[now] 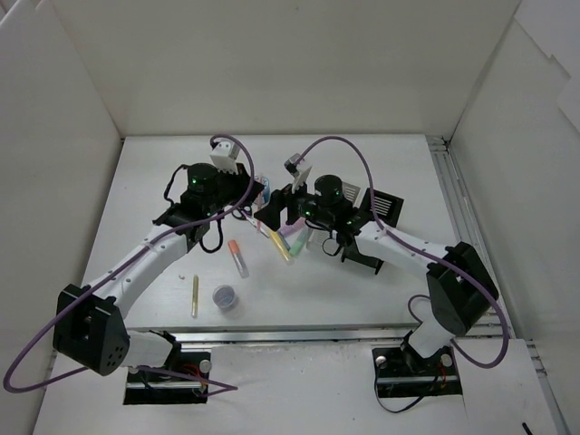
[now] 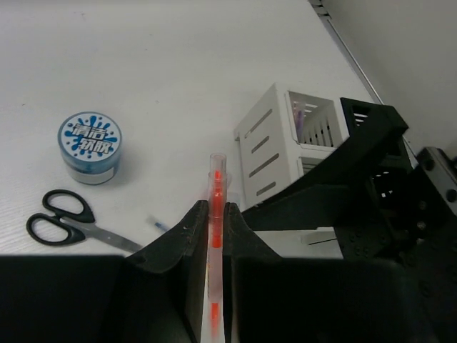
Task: Sort the stationery into containers
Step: Pick up the pen from the center of the board, then place the pen in the storage box.
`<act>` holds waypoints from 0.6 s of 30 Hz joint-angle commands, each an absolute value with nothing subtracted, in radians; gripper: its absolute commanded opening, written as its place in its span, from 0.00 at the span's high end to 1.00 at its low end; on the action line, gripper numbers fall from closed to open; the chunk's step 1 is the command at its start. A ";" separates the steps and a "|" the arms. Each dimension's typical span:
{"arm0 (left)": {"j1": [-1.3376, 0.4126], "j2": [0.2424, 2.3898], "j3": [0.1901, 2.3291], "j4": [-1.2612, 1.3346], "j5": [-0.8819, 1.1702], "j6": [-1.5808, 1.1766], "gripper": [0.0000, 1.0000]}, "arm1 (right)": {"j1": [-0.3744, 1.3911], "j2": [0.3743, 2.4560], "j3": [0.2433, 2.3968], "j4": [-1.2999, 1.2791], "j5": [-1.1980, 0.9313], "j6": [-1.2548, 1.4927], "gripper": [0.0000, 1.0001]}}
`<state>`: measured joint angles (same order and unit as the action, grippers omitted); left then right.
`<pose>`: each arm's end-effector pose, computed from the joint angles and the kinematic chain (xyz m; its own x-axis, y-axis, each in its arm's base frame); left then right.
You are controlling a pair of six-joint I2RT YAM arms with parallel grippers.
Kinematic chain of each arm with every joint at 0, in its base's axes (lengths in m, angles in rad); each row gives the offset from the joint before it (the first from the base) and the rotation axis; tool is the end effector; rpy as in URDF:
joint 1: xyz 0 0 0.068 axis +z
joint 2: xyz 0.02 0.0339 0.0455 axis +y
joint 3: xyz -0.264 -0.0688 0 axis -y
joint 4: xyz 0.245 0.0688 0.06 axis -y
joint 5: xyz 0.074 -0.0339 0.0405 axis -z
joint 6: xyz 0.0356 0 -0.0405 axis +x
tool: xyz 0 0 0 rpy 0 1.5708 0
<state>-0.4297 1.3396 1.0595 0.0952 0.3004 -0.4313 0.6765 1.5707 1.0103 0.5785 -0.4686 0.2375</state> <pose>0.2844 -0.1419 0.3406 -0.4287 -0.2428 -0.8702 0.5318 0.7108 -0.4603 0.2747 0.2411 0.3000 -0.2005 0.1082 -0.9737 -0.8885 0.3987 0.2273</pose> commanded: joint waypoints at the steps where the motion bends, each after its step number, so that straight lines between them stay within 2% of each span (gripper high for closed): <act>1: -0.451 1.290 1.066 0.264 0.338 -0.442 1.00 | 0.684 1.595 1.088 0.742 -0.422 0.302 0.25; 2: -0.460 1.287 1.059 0.268 0.336 -0.443 1.00 | 0.693 1.609 1.091 0.744 -0.405 0.308 0.26; 3: -0.469 1.285 1.055 0.275 0.339 -0.442 1.00 | 0.696 1.614 1.092 0.759 -0.378 0.310 0.35; 5: -0.479 1.278 1.043 0.290 0.336 -0.443 1.00 | 0.699 1.629 1.091 0.791 -0.344 0.330 0.46; 6: -0.479 1.275 1.039 0.291 0.328 -0.446 1.00 | 0.701 1.634 1.094 0.798 -0.345 0.328 0.61; 12: -0.488 1.253 1.046 0.276 0.327 -0.437 1.00 | 0.716 1.625 1.091 0.805 -0.347 0.292 0.92; 13: -0.488 1.258 1.051 0.261 0.336 -0.431 0.93 | 0.713 1.620 1.086 0.805 -0.342 0.281 0.96; 14: -0.488 1.258 1.060 0.255 0.337 -0.430 0.66 | 0.715 1.609 1.083 0.805 -0.327 0.273 1.00; 16: -0.488 1.252 1.065 0.235 0.342 -0.425 0.34 | 0.715 1.592 1.066 0.807 -0.299 0.247 1.00; 17: -0.488 1.249 1.065 0.227 0.339 -0.423 0.13 | 0.706 1.574 1.062 0.805 -0.266 0.239 1.00; 18: -0.488 1.235 1.066 0.209 0.322 -0.420 0.07 | 0.700 1.563 1.043 0.805 -0.244 0.235 1.00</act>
<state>-0.4629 1.2869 1.0126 0.1860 0.2836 -0.4183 0.7071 1.6428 1.0351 0.6865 -0.3233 0.2760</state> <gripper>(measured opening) 0.872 0.111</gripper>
